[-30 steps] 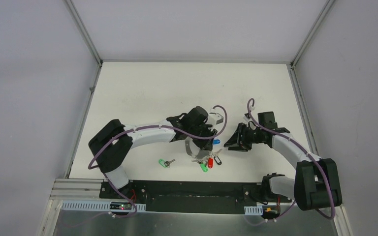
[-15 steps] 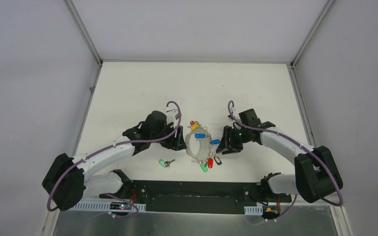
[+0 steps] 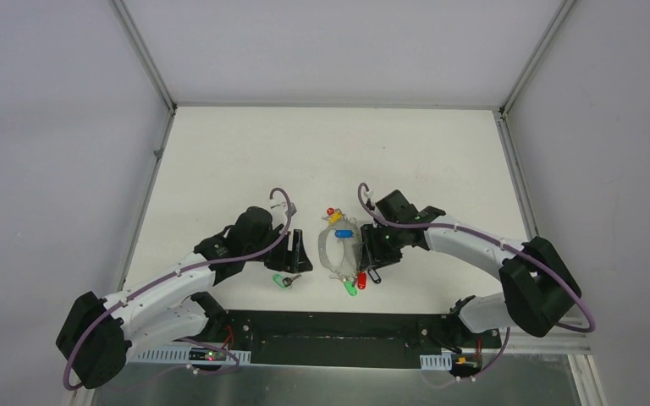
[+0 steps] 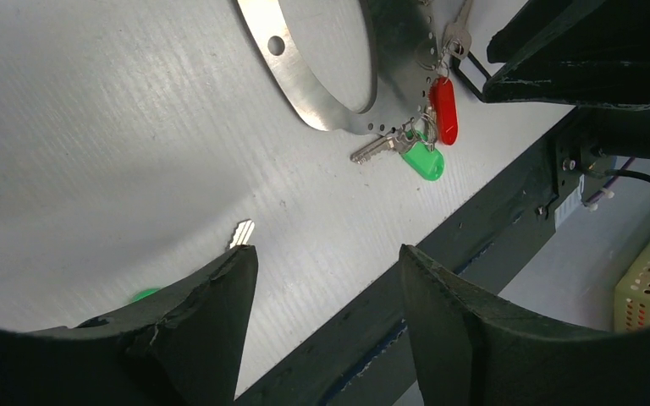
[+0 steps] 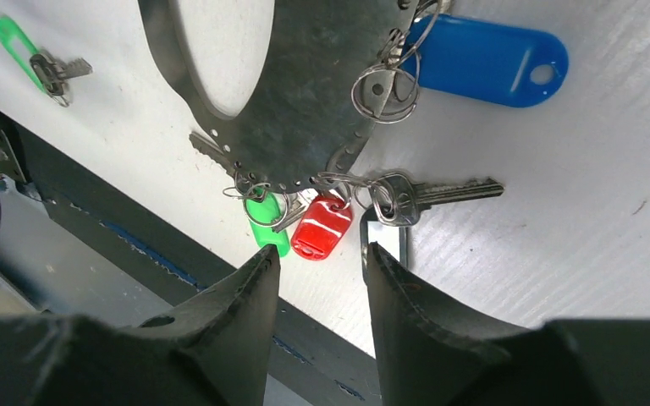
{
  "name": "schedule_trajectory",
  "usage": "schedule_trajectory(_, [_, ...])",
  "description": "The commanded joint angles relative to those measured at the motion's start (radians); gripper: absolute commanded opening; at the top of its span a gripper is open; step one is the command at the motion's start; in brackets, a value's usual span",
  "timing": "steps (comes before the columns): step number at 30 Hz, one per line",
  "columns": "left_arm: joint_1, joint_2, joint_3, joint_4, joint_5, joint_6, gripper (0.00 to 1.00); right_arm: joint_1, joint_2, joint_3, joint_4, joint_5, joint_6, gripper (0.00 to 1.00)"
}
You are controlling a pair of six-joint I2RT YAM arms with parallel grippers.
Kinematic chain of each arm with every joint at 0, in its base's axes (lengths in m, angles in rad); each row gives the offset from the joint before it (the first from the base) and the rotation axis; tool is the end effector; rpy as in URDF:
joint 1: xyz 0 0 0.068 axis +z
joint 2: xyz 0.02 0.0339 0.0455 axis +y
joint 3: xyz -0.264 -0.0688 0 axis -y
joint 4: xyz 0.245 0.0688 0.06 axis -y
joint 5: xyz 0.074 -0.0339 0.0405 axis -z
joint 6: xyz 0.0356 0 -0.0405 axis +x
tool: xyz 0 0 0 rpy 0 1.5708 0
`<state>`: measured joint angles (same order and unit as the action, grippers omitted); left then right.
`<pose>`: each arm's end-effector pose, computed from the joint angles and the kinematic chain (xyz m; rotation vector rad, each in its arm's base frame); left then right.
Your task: Put the keys on the keyring
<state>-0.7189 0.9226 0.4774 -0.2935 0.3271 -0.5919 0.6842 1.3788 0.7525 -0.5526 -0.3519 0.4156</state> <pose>0.1333 -0.1319 0.2001 0.3391 2.4724 -0.9959 0.1816 0.1639 0.1784 -0.4896 2.8595 0.7402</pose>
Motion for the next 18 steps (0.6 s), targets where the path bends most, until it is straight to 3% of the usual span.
schedule_trajectory(1, [0.003, 0.023, 0.018, 0.053, 0.042, -0.012, 0.63, 0.017, 0.019, 0.038, 0.008, 0.061, -0.007, 0.45])
schedule_trajectory(9, [-0.005, 0.216, 0.074, 0.263, 0.126, -0.03, 0.57, -0.058, -0.045, -0.037, 0.106, -0.083, 0.052, 0.45])
schedule_trajectory(15, [-0.072, 0.469, 0.238, 0.324, 0.203, 0.026, 0.42, -0.226, -0.152, -0.125, 0.133, -0.209, 0.07, 0.45])
schedule_trajectory(18, [-0.117, 0.594, 0.346, 0.301, 0.217, 0.068, 0.41, -0.325, -0.223, -0.18, 0.143, -0.272, 0.086, 0.45])
